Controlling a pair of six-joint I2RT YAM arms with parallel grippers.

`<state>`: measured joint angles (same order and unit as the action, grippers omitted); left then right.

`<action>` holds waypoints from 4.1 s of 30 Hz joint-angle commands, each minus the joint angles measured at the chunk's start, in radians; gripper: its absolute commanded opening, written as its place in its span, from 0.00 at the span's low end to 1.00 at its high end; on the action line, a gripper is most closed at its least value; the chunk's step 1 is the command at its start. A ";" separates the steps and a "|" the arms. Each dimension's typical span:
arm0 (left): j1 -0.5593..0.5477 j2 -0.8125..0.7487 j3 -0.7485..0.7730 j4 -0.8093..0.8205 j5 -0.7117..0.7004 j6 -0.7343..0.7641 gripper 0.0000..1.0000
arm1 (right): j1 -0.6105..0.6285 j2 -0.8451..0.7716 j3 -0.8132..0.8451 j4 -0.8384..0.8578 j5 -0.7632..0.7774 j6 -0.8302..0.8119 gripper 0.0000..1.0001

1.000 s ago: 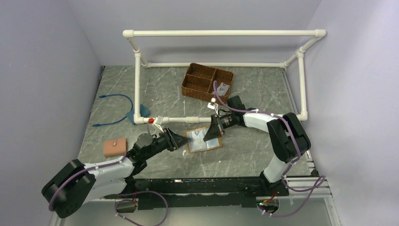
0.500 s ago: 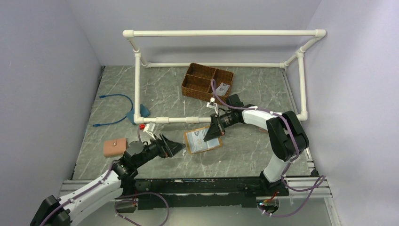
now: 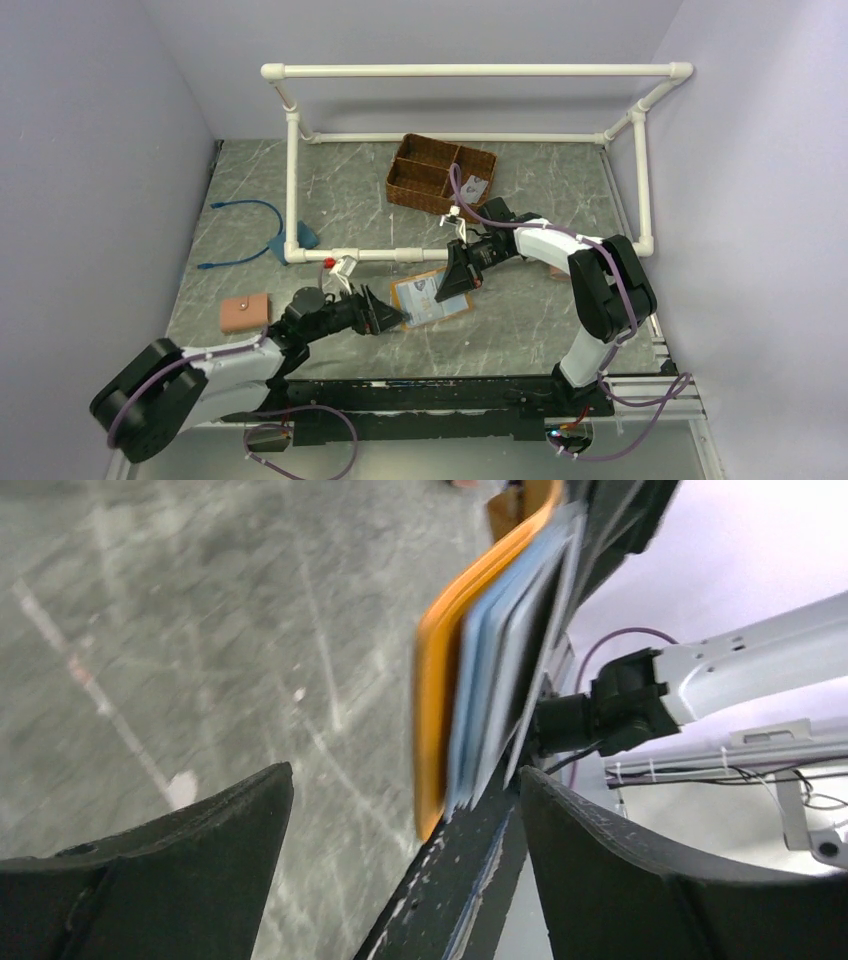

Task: Take the credit cards out of the card holder
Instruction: Remove the credit card from the card holder, then place the credit card in the storage box.

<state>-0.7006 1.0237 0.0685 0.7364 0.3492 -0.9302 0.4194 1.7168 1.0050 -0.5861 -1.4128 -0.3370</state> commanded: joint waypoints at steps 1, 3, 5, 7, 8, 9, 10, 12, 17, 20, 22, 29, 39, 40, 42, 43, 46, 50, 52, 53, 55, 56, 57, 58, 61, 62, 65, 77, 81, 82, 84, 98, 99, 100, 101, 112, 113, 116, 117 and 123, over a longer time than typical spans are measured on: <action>0.001 0.105 0.076 0.301 0.118 -0.001 0.82 | -0.004 0.009 0.055 -0.089 -0.072 -0.114 0.00; 0.002 0.142 0.091 0.343 0.150 -0.013 0.59 | -0.004 0.012 0.056 -0.093 -0.066 -0.118 0.00; 0.003 0.165 0.110 0.346 0.176 -0.019 0.33 | -0.004 0.013 0.056 -0.088 -0.059 -0.111 0.00; 0.004 0.178 0.116 0.349 0.189 -0.022 0.06 | -0.004 0.015 0.056 -0.086 -0.051 -0.107 0.00; 0.006 0.179 0.112 0.359 0.193 -0.024 0.00 | -0.004 0.015 0.057 -0.085 -0.045 -0.104 0.00; 0.011 0.176 0.105 0.367 0.195 -0.028 0.00 | -0.005 0.014 0.056 -0.079 -0.036 -0.098 0.00; 0.020 0.166 0.094 0.371 0.195 -0.032 0.00 | -0.007 0.011 0.053 -0.068 -0.032 -0.089 0.00; 0.036 0.135 0.071 0.368 0.198 -0.036 0.00 | -0.016 0.007 0.047 -0.056 -0.028 -0.078 0.00; 0.062 0.038 0.044 0.314 0.214 -0.040 0.00 | -0.033 0.012 0.049 -0.071 -0.026 -0.094 0.00; 0.065 -0.005 0.045 0.277 0.220 -0.034 0.00 | -0.034 0.012 0.049 -0.074 -0.026 -0.101 0.00; 0.070 -0.020 0.041 0.265 0.223 -0.034 0.00 | -0.036 0.010 0.049 -0.075 -0.026 -0.104 0.00; 0.093 -0.020 0.001 0.311 0.233 -0.061 0.00 | -0.035 0.012 0.053 -0.088 -0.019 -0.119 0.00; 0.150 -0.148 -0.029 0.164 0.252 -0.068 0.00 | -0.041 0.005 0.031 -0.019 0.048 -0.051 0.00; 0.154 -0.165 -0.031 0.148 0.254 -0.070 0.00 | -0.041 0.008 0.030 -0.019 0.047 -0.050 0.00; 0.159 -0.198 -0.037 0.120 0.257 -0.071 0.00 | -0.041 0.013 0.034 -0.029 0.045 -0.062 0.00; 0.162 -0.214 -0.040 0.103 0.257 -0.071 0.00 | -0.041 0.015 0.036 -0.039 0.041 -0.070 0.00; 0.167 -0.261 -0.050 0.039 0.249 -0.069 0.00 | -0.041 0.009 0.043 -0.063 0.028 -0.099 0.00; 0.177 -0.293 -0.064 -0.035 0.237 -0.062 0.00 | -0.042 0.002 0.061 -0.131 -0.011 -0.175 0.00; 0.180 -0.297 -0.063 -0.080 0.232 -0.056 0.00 | -0.042 0.005 0.071 -0.174 -0.027 -0.220 0.00; 0.181 -0.295 -0.064 -0.094 0.230 -0.053 0.00 | -0.042 0.006 0.076 -0.191 -0.032 -0.238 0.00; 0.183 -0.282 -0.067 -0.102 0.229 -0.049 0.00 | -0.042 0.011 0.078 -0.201 -0.033 -0.249 0.00; 0.184 -0.272 -0.067 -0.089 0.230 -0.052 0.00 | -0.042 0.014 0.078 -0.202 -0.032 -0.249 0.00; 0.184 -0.261 -0.068 -0.078 0.228 -0.055 0.00 | -0.043 0.016 0.079 -0.202 -0.030 -0.249 0.00; 0.184 -0.251 -0.067 -0.072 0.228 -0.055 0.00 | -0.043 0.018 0.079 -0.202 -0.027 -0.248 0.00; 0.185 -0.213 -0.067 -0.041 0.233 -0.058 0.00 | -0.042 0.021 0.078 -0.199 -0.022 -0.243 0.00; 0.185 -0.201 -0.067 -0.036 0.234 -0.058 0.00 | -0.042 0.022 0.078 -0.194 -0.020 -0.237 0.00; 0.185 -0.166 -0.067 -0.046 0.236 -0.050 0.00 | -0.042 0.018 0.080 -0.198 -0.022 -0.242 0.00; 0.185 -0.010 -0.056 -0.087 0.214 -0.033 0.00 | -0.043 0.013 0.086 -0.215 -0.015 -0.260 0.00; 0.185 0.028 -0.033 -0.142 0.194 -0.028 0.02 | -0.042 0.013 0.086 -0.215 -0.014 -0.260 0.00; 0.185 0.033 -0.026 -0.175 0.186 -0.027 0.03 | -0.042 0.012 0.086 -0.215 -0.013 -0.260 0.00; 0.185 0.038 -0.008 -0.246 0.161 -0.029 0.06 | -0.042 0.013 0.086 -0.215 -0.012 -0.260 0.00; 0.185 -0.435 0.197 -1.060 -0.181 -0.028 0.70 | -0.043 0.011 0.087 -0.214 -0.003 -0.261 0.00; 0.185 -0.478 0.202 -1.078 -0.187 -0.021 0.74 | -0.043 0.011 0.087 -0.214 -0.004 -0.261 0.00; 0.185 -0.519 0.203 -1.083 -0.182 -0.014 0.78 | -0.042 0.012 0.087 -0.214 -0.003 -0.263 0.00; 0.185 -0.553 0.196 -1.051 -0.163 -0.005 0.82 | -0.042 0.011 0.087 -0.214 -0.003 -0.263 0.00; 0.185 -0.400 0.103 -0.391 0.171 -0.018 0.87 | -0.042 0.007 0.086 -0.210 0.000 -0.261 0.00; 0.184 -0.359 0.113 -0.348 0.192 -0.019 0.86 | -0.041 0.008 0.087 -0.210 0.000 -0.262 0.00; 0.170 -0.256 0.129 -0.227 0.218 -0.023 0.86 | -0.041 0.009 0.089 -0.212 -0.001 -0.263 0.00; 0.162 -0.228 0.136 -0.193 0.216 -0.018 0.86 | -0.042 0.010 0.089 -0.212 -0.002 -0.264 0.00; 0.083 -0.076 0.177 -0.102 0.151 0.016 0.85 | -0.042 0.015 0.090 -0.213 -0.003 -0.264 0.00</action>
<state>-0.5713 0.8845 0.1883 0.4706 0.5102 -0.9539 0.3813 1.7351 1.0607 -0.8043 -1.3945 -0.5613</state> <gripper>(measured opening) 0.855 0.007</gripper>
